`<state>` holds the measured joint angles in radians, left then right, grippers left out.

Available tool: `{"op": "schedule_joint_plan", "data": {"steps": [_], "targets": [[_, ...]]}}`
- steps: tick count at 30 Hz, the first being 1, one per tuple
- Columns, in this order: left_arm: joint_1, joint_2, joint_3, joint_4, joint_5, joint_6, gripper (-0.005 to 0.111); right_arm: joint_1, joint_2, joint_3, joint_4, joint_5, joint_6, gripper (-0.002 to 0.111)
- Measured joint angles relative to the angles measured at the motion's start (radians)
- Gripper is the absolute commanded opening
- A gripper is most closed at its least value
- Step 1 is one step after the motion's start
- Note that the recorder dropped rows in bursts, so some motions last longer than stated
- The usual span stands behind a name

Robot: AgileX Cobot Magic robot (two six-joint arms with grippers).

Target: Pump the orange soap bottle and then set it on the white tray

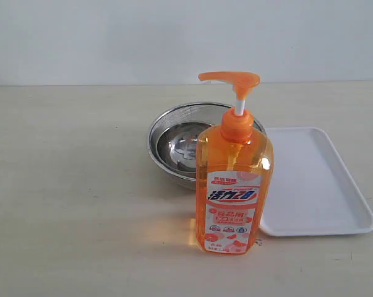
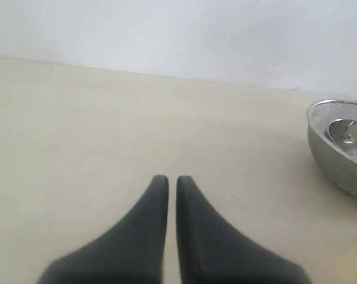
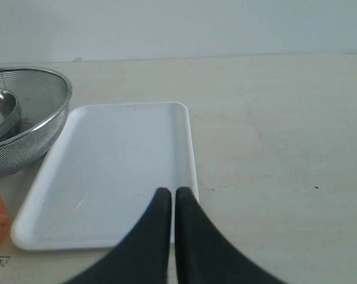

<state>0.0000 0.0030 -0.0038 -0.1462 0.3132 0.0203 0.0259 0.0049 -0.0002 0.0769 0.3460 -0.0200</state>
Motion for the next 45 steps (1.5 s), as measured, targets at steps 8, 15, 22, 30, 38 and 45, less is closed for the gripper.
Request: {"op": "schedule_joint_plan", "data": {"steps": [8,15,22,30,38,45], "targets": [[0.0,0.0,0.0,0.0,0.0,0.0,0.005,0.0,0.0,0.0,0.0,0.0,0.0,0.0],[0.0,0.0,0.0,0.0,0.0,0.0,0.005,0.0,0.0,0.0,0.0,0.0,0.0,0.0],[0.0,0.0,0.0,0.0,0.0,0.0,0.005,0.0,0.0,0.0,0.0,0.0,0.0,0.0],[0.0,0.0,0.0,0.0,0.0,0.0,0.005,0.0,0.0,0.0,0.0,0.0,0.0,0.0],[0.0,0.0,0.0,0.006,-0.075,0.024,0.005,0.0,0.0,0.0,0.0,0.0,0.0,0.0],[0.0,0.0,-0.02,0.009,-0.127,0.026,0.005,0.0,0.0,0.0,0.0,0.0,0.0,0.0]]}}
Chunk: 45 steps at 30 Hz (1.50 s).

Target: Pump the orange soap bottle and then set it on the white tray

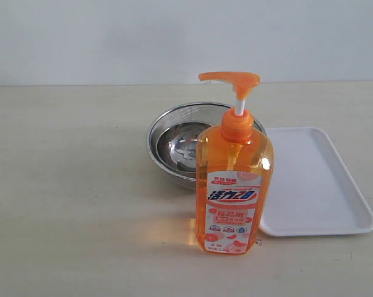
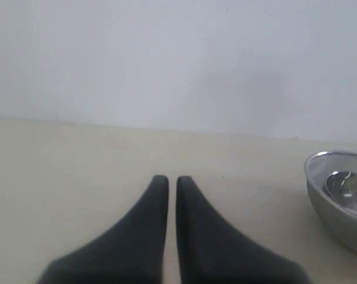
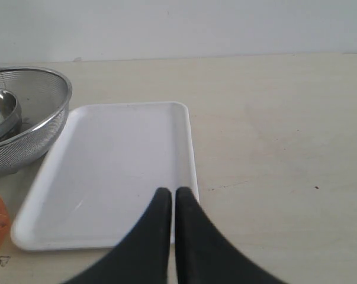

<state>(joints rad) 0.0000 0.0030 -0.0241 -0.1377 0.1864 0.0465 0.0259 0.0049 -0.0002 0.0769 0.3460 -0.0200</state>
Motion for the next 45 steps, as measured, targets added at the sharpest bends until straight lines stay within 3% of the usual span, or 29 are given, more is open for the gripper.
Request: {"op": "schedule_joint_plan", "data": {"steps": [7,17,28,45], "targets": [[0.0,0.006,-0.173,0.0,-0.003,0.03,0.005,0.0,0.0,0.0,0.0,0.0,0.0,0.0],[0.0,0.231,-0.421,-0.005,0.159,0.124,0.005,0.0,0.0,0.0,0.0,0.0,0.0,0.0],[0.0,0.252,-0.433,-0.035,0.022,0.124,0.005,0.0,0.0,0.0,0.0,0.0,0.0,0.0],[0.0,0.252,-0.433,-0.035,0.016,0.124,0.005,0.0,0.0,0.0,0.0,0.0,0.0,0.0]]}}
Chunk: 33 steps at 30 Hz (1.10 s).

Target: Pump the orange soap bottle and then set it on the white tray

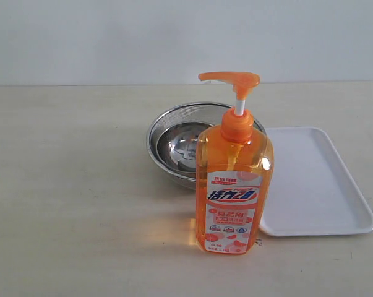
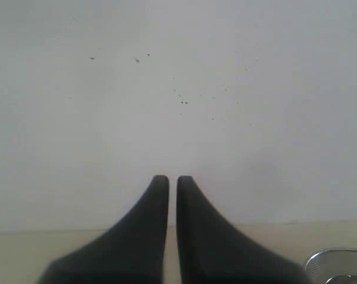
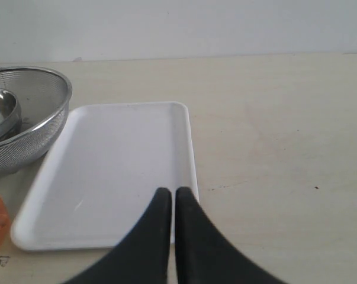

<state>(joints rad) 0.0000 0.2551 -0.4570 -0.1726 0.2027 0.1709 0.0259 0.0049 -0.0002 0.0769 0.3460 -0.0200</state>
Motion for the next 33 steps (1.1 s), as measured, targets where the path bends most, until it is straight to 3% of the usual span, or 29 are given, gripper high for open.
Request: {"op": "schedule_joint_plan", "data": {"steps": [21,33], "targets": [[0.0,0.006,0.0,-0.006,0.071,0.0,0.005,0.0,0.0,0.0,0.0,0.0,0.0,0.0],[0.0,0.165,0.0,-0.014,0.082,0.0,0.005,0.0,0.0,0.0,0.0,0.0,0.0,0.0]]}}
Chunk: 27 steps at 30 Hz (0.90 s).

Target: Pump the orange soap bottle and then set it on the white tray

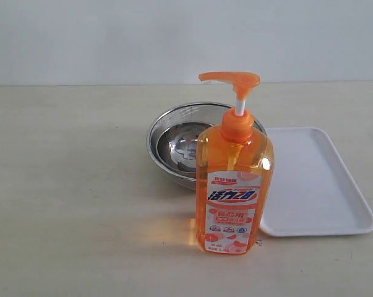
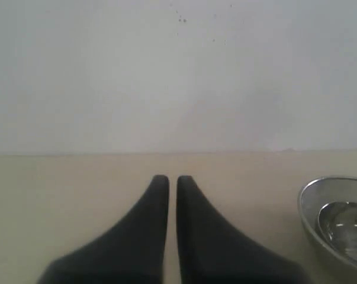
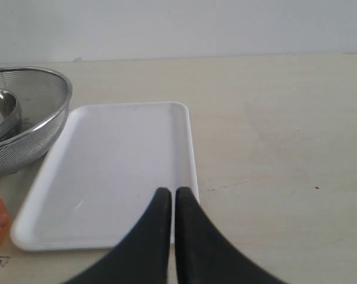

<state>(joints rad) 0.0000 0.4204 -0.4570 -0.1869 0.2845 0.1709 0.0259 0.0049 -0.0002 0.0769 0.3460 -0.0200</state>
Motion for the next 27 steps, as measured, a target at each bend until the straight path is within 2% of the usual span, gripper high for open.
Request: {"op": "schedule_joint_plan", "data": {"steps": [6,14,21,27], "targets": [[0.0,0.066,0.0,-0.001,-0.015,0.0,0.005,0.0,0.0,0.0,0.0,0.0,0.0,0.0],[0.0,0.073,0.0,-0.127,0.004,0.0,0.005,0.0,0.0,0.0,0.0,0.0,0.0,0.0],[0.0,0.073,0.0,-0.162,0.006,0.003,0.005,0.0,0.0,0.0,0.0,0.0,0.0,0.0],[0.0,0.073,0.0,-0.165,0.002,0.119,0.005,0.0,0.0,0.0,0.0,0.0,0.0,0.0]]}}
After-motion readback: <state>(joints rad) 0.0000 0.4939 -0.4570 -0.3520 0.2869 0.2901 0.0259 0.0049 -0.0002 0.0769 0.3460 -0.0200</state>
